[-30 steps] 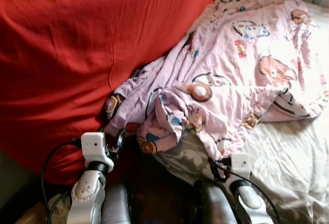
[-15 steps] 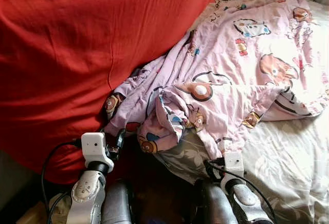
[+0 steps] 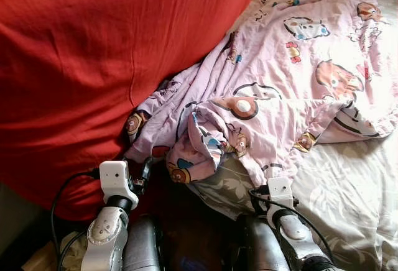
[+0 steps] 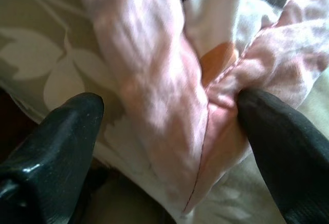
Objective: Clean up the room
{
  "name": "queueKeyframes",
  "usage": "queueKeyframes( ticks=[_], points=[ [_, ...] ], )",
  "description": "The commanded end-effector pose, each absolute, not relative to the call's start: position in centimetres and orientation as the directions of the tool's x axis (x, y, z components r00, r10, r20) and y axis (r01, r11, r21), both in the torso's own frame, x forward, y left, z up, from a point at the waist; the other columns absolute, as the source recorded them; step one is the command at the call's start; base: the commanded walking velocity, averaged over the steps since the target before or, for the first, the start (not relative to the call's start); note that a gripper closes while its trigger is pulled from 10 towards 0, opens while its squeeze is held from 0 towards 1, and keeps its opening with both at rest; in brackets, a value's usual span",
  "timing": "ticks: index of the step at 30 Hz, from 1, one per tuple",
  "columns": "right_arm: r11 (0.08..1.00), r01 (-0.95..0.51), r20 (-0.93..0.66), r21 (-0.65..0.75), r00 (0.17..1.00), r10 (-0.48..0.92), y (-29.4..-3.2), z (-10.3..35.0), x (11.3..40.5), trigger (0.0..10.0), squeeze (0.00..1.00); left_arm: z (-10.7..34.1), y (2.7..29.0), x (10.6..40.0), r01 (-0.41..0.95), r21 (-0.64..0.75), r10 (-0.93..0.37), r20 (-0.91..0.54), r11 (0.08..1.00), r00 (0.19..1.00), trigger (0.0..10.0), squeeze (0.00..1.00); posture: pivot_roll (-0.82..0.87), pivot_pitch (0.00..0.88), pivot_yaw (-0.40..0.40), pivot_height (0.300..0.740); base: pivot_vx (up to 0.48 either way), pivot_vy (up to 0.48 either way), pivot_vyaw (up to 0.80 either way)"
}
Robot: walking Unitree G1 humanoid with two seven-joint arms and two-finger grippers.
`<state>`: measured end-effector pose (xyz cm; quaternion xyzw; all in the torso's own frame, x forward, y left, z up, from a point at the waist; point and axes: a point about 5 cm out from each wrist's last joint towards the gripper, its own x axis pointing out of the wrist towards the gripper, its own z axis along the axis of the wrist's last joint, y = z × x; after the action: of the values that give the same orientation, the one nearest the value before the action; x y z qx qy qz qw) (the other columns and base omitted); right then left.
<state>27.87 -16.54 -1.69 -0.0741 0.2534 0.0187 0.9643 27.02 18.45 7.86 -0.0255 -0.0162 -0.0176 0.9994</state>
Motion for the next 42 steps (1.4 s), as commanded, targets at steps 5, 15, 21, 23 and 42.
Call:
queueKeyframes(
  ticks=[5,15,21,23,42],
  points=[
    [0.980,-0.110,-0.560,-0.165,0.828,-0.002,-16.3,-2.8,26.8,10.0,0.00,7.3,18.5,26.5,0.031,-0.046,-0.031,0.002,0.998,1.000,10.0,0.00,0.15,0.254,-0.039,0.591,0.000,0.000,0.00],
    [0.972,-0.066,-0.556,-0.225,0.828,-0.072,-17.3,-2.9,26.7,10.0,0.00,7.2,18.4,26.4,0.031,-0.049,-0.031,0.001,0.998,1.000,10.0,0.00,0.16,0.250,-0.039,0.591,0.000,0.000,0.00],
    [0.959,-0.005,-0.520,-0.284,0.841,-0.150,-18.3,-2.3,27.1,10.0,0.00,7.2,18.4,26.3,0.030,-0.051,-0.030,0.000,0.998,1.000,10.0,0.00,0.16,0.248,-0.040,0.591,0.000,0.000,0.00],
    [0.956,-0.017,-0.515,-0.291,0.846,-0.141,-18.2,-2.3,27.2,10.0,0.00,7.1,18.4,26.3,0.030,-0.052,-0.030,-0.001,0.998,1.000,10.0,0.00,0.16,0.245,-0.039,0.591,0.000,0.000,0.00],
    [0.968,-0.096,-0.504,-0.233,0.863,-0.036,-16.1,-2.3,27.2,0.0,0.00,7.0,18.3,26.2,0.027,-0.050,-0.027,-0.005,0.998,1.000,10.0,0.00,0.16,0.240,-0.044,0.591,0.000,0.000,0.00]
  ],
)
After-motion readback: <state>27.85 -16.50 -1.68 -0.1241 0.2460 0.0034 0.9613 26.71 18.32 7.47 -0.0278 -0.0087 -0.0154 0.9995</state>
